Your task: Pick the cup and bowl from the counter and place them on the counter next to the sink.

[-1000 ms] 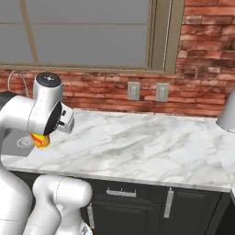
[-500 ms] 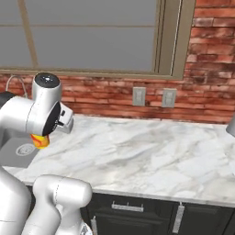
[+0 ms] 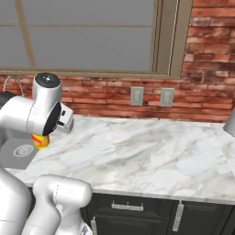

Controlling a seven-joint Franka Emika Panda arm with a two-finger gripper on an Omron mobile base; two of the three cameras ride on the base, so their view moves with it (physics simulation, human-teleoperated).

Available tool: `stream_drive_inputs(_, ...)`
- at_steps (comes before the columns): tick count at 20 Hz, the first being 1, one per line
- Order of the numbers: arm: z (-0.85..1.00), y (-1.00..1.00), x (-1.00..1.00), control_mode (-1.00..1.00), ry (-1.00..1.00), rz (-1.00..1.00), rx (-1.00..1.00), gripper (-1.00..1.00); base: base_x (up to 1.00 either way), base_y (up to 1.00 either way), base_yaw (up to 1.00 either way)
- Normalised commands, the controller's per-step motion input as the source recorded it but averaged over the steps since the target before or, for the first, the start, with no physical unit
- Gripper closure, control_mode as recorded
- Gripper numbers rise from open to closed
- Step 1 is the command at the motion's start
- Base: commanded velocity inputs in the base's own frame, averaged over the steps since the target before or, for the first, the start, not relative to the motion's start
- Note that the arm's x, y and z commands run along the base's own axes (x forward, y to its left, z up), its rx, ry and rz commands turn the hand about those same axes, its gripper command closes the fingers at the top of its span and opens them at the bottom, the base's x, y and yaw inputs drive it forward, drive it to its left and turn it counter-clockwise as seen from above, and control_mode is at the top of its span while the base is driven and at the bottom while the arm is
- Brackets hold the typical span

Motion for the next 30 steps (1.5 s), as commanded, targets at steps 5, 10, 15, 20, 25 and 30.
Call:
stream_drive_inputs(5,0.00,0.00,0.00,1.00,0.00,0.00,0.00,1.00,0.00,0.00,0.00)
stream_drive_inputs(10,0.00,0.00,0.00,1.00,0.00,0.00,0.00,1.00,0.00,0.00,0.00)
stream_drive_inputs(15,-0.03,0.48,0.29,-1.00,0.00,-0.06,-0.03,1.00,0.00,0.03,0.00)
stream_drive_inputs(20,-0.07,0.92,0.67,-1.00,0.04,-0.15,-0.09,1.00,0.00,0.00,0.00)
stream_drive_inputs(25,-0.09,0.21,0.30,-1.00,0.00,-0.02,0.00,1.00,0.00,0.00,0.00)
stream_drive_inputs(30,-0.27,0.00,0.34,-1.00,-0.01,0.00,0.00,1.00,0.00,0.00,0.00)
